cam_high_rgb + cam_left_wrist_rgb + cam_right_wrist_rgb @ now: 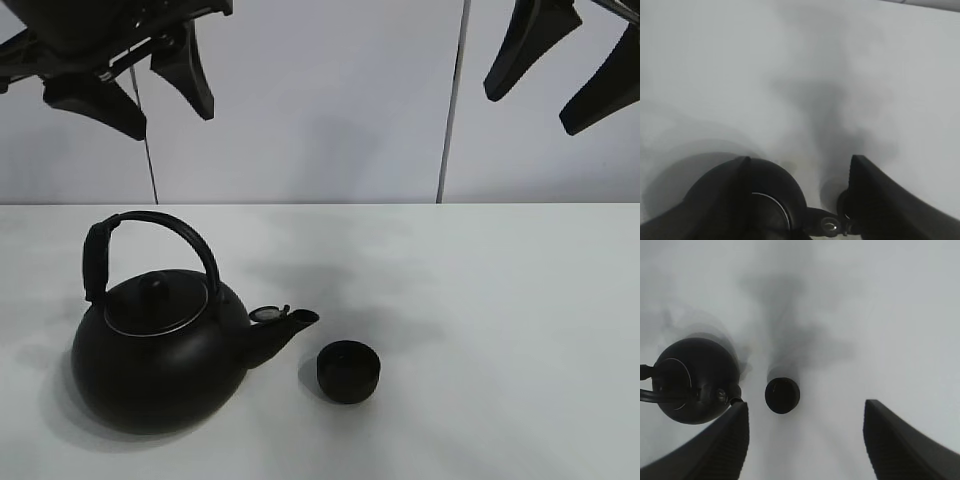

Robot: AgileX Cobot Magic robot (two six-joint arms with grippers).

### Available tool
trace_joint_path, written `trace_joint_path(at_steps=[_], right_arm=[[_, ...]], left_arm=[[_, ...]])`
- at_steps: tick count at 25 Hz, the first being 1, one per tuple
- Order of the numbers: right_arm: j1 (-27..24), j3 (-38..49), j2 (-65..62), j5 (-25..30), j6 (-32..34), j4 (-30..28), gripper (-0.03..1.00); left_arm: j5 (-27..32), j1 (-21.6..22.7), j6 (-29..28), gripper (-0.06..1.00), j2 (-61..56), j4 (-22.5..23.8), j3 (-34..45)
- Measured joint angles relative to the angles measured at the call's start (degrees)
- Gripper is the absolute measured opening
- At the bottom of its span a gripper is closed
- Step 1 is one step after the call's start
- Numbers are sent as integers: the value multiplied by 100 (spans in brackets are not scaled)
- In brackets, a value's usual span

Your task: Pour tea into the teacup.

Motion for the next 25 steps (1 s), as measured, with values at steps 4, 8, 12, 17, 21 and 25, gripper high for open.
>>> trace_joint_path(at_steps=[4,8,12,17,21,25], right_arm=[[0,0,0,-20,0,0,45],[0,0,0,-45,0,5,45],[0,0,0,-50,0,15,45],[0,0,0,-93,0,17,45],[0,0,0,-104,0,17,45],[0,0,0,-106,0,17,45]], left_arm=[[103,0,692,48,72,-667,-336],[179,0,1022,52,72,-1060,-472],[376,0,1076,52,73,-1229,-477],[404,0,1082,52,73,-1338,-477],[411,0,1083,52,73,-1350,-477],[417,0,1088,52,73,-1354,-477]])
